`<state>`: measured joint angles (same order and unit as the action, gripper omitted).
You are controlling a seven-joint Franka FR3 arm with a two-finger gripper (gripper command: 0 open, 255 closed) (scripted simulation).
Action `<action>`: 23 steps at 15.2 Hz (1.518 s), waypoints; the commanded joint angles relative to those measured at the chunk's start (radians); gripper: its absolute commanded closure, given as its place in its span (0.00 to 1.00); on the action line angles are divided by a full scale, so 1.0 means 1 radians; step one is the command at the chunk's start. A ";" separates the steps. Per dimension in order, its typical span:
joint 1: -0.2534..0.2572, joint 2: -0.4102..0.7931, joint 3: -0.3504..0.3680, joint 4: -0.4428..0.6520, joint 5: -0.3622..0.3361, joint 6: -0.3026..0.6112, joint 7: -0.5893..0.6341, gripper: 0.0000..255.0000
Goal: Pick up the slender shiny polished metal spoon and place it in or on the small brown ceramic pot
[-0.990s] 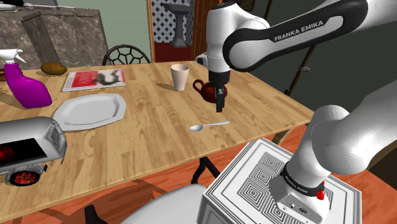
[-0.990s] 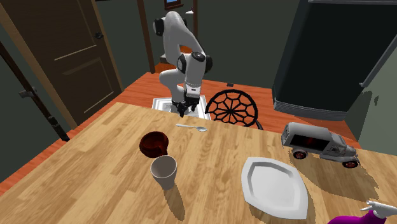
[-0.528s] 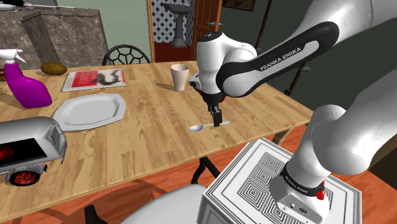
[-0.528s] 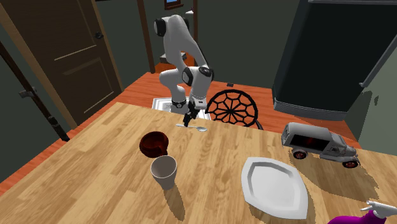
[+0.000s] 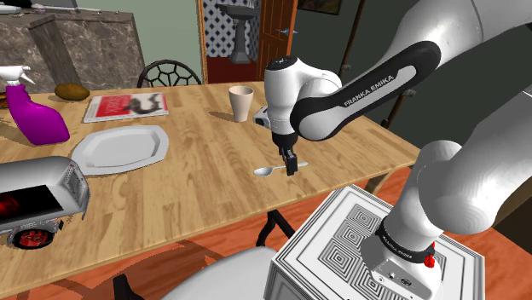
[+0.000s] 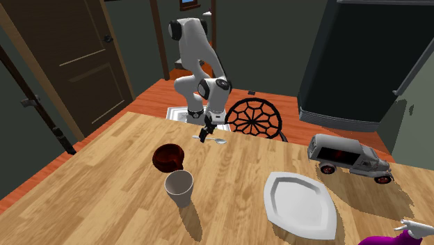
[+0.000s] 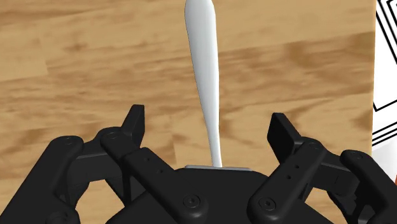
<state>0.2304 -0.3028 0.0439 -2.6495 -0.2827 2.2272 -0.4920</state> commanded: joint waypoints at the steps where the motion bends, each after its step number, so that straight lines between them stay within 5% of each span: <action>1: 0.000 0.001 0.000 0.000 0.000 0.001 0.000 0.00; 4: 0.000 0.001 0.000 0.000 0.000 0.001 0.000 0.00; 5: 0.000 0.001 0.000 0.000 0.000 0.001 0.000 1.00; 14: 0.000 0.001 0.000 0.000 0.000 0.001 0.000 1.00; 23: 0.010 -0.082 -0.002 0.059 0.029 -0.137 -0.040 1.00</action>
<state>0.2396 -0.3796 0.0418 -2.5991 -0.2562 2.1045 -0.5292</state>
